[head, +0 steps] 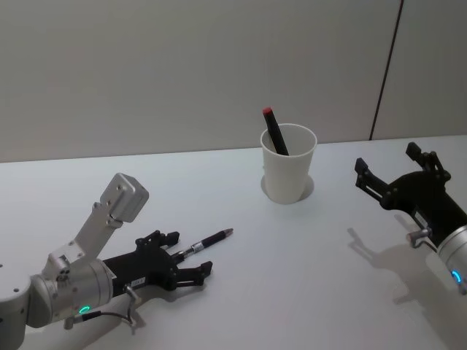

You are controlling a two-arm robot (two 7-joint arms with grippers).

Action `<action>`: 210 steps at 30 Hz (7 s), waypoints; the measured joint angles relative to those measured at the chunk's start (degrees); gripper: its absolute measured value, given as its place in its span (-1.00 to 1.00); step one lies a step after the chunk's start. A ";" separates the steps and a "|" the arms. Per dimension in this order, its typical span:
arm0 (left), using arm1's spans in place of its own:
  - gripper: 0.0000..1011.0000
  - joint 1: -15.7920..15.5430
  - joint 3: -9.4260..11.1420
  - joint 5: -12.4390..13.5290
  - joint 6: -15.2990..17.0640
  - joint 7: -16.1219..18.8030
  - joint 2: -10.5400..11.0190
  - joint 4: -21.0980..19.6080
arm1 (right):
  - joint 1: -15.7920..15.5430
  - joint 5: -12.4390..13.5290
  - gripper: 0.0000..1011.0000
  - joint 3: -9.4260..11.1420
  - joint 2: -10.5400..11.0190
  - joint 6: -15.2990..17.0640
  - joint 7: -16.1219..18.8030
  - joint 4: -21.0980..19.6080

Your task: Place the pen into the pen holder.

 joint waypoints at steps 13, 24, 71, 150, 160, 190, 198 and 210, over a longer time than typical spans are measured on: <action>0.98 -0.11 0.09 0.03 0.09 -0.10 -0.11 0.15 | 0.00 0.00 0.98 0.00 0.00 0.00 0.00 0.00; 0.50 -0.17 0.12 0.03 0.14 -0.12 -0.17 0.22 | 0.00 0.00 0.98 0.00 0.00 0.00 0.00 0.00; -0.76 0.63 -0.99 -3.92 -4.03 4.08 0.22 -1.69 | 0.00 0.00 0.98 0.00 0.00 0.00 0.00 0.00; -0.76 -6.56 1.61 -10.82 -14.61 -2.22 -9.72 -4.08 | -0.86 3.44 0.98 0.65 0.94 0.15 3.14 -1.08; -0.76 -6.64 1.73 -10.58 -14.60 -2.15 -9.91 -3.98 | -2.10 9.31 0.98 1.33 1.82 0.89 6.57 -3.00; -0.76 -6.73 1.81 -10.41 -14.61 -2.08 -10.04 -3.89 | 0.57 35.19 0.98 2.17 -0.27 9.85 15.89 -4.79; -0.76 -6.73 1.81 -10.41 -14.61 -2.08 -10.04 -3.89 | 2.50 41.69 0.98 1.71 -1.68 13.27 16.71 -4.12; -0.76 -6.72 1.81 -10.42 -14.61 -2.08 -10.04 -3.89 | 4.42 46.53 0.98 0.47 -3.65 15.75 15.09 -3.02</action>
